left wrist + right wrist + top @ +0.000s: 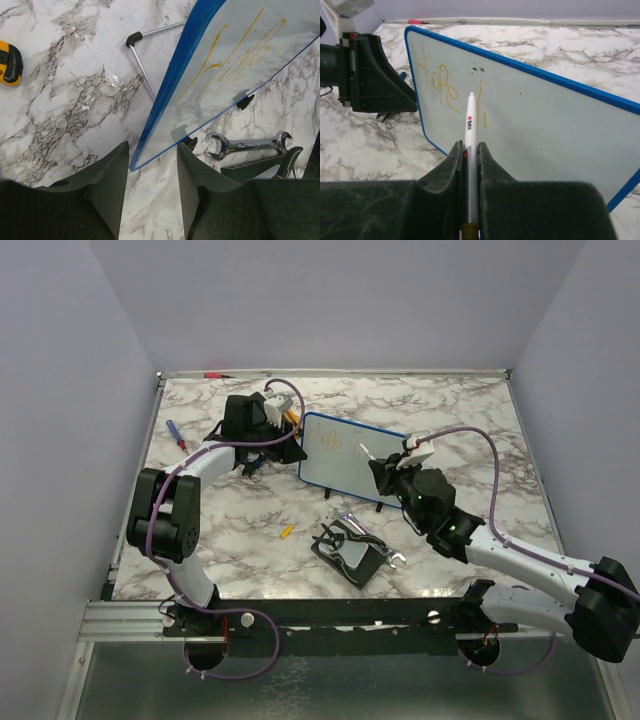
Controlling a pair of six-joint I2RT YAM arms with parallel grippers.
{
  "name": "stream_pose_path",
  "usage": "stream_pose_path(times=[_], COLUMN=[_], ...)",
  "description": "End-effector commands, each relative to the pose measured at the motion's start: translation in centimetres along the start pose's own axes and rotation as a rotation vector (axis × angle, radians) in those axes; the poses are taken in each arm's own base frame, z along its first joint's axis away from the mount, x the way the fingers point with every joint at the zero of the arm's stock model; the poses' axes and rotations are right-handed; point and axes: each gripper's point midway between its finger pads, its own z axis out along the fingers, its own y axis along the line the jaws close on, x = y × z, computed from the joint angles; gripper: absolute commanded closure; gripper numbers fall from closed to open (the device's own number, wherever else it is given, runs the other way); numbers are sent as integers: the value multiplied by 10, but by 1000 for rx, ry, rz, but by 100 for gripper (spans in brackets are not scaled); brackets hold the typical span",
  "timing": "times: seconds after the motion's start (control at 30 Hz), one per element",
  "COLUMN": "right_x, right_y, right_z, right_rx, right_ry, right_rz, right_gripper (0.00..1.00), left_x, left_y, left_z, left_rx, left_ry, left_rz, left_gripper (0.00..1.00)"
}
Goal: Write a sentence on the whiteboard
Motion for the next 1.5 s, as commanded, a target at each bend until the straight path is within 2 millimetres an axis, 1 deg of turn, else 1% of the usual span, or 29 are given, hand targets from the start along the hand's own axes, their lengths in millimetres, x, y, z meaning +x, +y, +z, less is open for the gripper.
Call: stream_pose_path(times=[0.0,0.13,0.33,0.77,0.9,1.13,1.27,1.47], right_x=[-5,5,17,23,22,15,22,35], right_y=[-6,-17,-22,-28,-30,-26,-20,-19], right_z=[-11,-14,-11,-4,-3,0,4,5], right_rx=[-1,50,81,134,146,126,93,80], right_ry=[-12,22,42,52,46,30,53,93], right_rz=[-2,4,12,2,-3,-27,-52,-67], right_gripper=[100,100,100,100,100,100,100,100], left_x=[-8,-7,-6,-5,-4,-4,-4,-4], left_y=[1,0,-2,-3,-4,-4,-4,-5], left_z=[5,6,8,9,9,10,10,9], left_rx=[-11,-11,-9,-8,-8,-7,-6,-7], left_ry=[-15,-12,-8,-4,-4,-2,-3,-4], left_rz=[12,15,17,20,22,22,24,24], left_gripper=[57,58,60,62,62,62,62,62])
